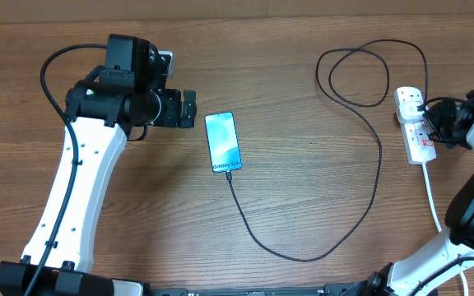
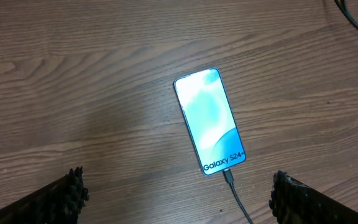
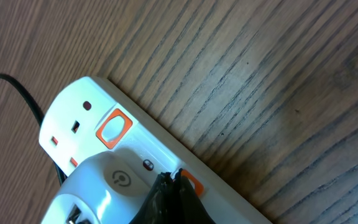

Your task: Plug charger to phone and switch on socket

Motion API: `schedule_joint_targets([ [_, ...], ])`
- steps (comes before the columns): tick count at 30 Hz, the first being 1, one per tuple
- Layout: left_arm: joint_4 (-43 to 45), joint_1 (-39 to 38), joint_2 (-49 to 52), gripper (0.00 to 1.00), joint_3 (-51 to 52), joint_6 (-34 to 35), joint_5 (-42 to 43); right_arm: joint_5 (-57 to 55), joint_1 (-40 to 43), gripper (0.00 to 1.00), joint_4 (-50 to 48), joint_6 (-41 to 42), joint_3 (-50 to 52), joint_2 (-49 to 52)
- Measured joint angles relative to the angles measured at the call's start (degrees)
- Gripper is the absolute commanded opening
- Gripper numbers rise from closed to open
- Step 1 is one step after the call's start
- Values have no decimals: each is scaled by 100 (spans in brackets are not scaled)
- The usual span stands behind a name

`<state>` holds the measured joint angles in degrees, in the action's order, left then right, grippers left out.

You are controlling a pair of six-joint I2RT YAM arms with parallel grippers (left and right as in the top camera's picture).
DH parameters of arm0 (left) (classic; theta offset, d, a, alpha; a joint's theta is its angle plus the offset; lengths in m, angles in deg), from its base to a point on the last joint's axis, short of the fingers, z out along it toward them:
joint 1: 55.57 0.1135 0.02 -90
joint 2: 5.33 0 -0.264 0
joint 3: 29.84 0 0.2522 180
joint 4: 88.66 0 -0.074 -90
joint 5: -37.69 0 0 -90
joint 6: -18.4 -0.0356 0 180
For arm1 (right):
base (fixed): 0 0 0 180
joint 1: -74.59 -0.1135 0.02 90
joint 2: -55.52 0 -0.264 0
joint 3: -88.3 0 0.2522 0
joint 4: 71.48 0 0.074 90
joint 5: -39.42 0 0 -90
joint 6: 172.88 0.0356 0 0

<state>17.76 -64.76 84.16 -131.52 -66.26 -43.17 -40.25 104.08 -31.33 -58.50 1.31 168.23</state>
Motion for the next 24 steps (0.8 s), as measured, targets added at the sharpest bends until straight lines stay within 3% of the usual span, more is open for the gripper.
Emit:
schedule_joint_targets([
  [24, 0, 0, 0, 100, 0, 0, 0, 302, 0, 4, 472, -133, -162, 116],
])
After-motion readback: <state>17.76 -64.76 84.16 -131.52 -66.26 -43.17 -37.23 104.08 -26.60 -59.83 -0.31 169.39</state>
